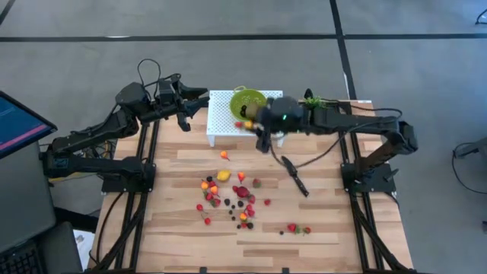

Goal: Pick & Place Fruit
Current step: Put the yellow peach into the green strainer bowl

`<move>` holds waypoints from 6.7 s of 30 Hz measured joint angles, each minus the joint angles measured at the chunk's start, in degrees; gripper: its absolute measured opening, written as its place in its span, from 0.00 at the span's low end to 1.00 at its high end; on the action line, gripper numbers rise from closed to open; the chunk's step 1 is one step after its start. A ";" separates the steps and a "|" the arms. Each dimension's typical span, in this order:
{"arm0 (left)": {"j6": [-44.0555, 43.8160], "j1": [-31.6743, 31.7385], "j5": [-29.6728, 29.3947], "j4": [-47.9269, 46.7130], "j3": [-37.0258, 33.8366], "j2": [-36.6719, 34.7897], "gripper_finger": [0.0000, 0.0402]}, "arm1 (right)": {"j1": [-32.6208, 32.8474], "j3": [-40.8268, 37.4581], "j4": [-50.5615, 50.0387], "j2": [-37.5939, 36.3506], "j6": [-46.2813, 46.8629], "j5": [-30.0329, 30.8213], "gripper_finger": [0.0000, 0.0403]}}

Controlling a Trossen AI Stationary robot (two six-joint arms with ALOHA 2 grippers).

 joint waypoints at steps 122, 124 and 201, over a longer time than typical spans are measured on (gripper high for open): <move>0.00 0.01 -0.01 1.28 -0.01 0.00 0.35 | 19.17 0.00 -35.53 31.43 12.50 -8.41 0.26; 0.00 0.00 -0.02 1.27 0.00 0.00 0.35 | 19.17 0.00 -35.77 31.43 12.51 -8.55 0.25; 0.00 0.02 0.00 2.32 0.00 0.00 0.35 | -19.93 20.79 -12.26 20.18 -0.55 -8.98 0.27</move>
